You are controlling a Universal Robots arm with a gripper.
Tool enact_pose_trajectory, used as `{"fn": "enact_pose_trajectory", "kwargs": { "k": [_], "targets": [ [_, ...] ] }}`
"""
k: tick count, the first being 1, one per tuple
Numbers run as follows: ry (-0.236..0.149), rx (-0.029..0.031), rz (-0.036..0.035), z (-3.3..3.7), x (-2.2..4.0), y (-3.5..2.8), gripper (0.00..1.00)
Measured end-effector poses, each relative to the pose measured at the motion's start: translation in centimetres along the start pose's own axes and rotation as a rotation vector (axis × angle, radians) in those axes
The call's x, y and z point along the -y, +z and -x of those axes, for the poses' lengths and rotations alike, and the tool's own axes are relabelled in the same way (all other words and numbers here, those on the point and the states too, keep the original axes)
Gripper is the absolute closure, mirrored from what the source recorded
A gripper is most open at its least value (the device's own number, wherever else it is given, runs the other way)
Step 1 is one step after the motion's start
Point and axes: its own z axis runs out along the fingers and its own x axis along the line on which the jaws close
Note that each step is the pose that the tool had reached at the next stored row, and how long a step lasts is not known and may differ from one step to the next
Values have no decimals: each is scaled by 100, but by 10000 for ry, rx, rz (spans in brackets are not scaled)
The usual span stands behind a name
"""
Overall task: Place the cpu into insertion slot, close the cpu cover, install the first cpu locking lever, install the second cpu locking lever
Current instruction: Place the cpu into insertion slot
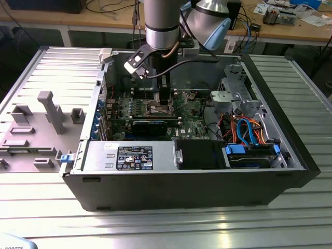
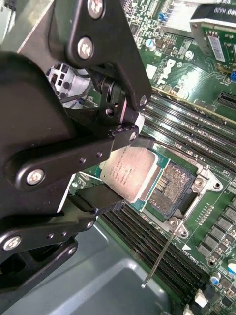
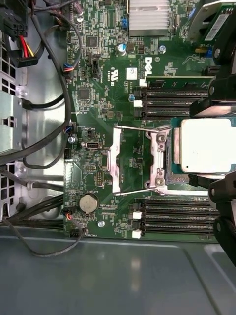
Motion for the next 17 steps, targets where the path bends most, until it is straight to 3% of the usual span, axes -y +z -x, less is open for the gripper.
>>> {"fn": "enact_pose_trajectory", "kwargs": {
  "k": [5,8,17],
  "targets": [
    [390,28,6,-6,5,73,46],
    [406,30,6,-9,9,108,46],
    [405,29,7,-9,18,114,46]
  ]
}}
